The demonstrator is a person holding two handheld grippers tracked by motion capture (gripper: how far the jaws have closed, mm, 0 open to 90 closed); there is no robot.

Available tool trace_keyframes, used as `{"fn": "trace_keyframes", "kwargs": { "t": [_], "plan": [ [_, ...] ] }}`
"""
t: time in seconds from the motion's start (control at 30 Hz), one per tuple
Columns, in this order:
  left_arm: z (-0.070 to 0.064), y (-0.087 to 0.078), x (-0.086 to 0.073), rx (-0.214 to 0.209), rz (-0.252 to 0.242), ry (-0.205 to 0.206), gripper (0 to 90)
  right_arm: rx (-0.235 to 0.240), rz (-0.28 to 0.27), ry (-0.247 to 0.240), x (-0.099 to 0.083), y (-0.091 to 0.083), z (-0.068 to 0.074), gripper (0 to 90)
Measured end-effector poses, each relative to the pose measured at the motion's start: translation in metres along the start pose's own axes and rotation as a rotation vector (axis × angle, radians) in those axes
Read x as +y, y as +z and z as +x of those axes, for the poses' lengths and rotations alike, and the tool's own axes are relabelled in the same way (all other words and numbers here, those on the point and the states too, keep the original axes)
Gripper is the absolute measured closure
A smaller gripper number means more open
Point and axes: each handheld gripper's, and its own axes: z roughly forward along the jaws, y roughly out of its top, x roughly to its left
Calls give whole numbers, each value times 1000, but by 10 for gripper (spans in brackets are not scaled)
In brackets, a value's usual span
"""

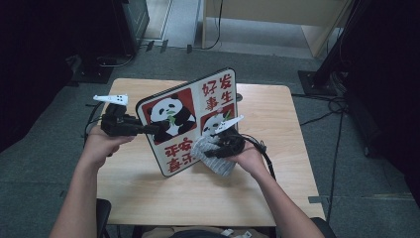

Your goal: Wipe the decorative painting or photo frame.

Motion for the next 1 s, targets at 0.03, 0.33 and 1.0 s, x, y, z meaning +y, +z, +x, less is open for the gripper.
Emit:
{"fn": "trace_keyframes", "kwargs": {
  "t": [0.03,0.33,1.0],
  "plan": [
    [0,0,0,0,0,0,746,1,4,1,-1,1,0,659],
    [-1,0,0,3,1,1,747,19,32,6,-12,13,-2,659],
    [-1,0,0,5,-2,-7,748,69,63,25,-13,8,-4,667]
  ]
}}
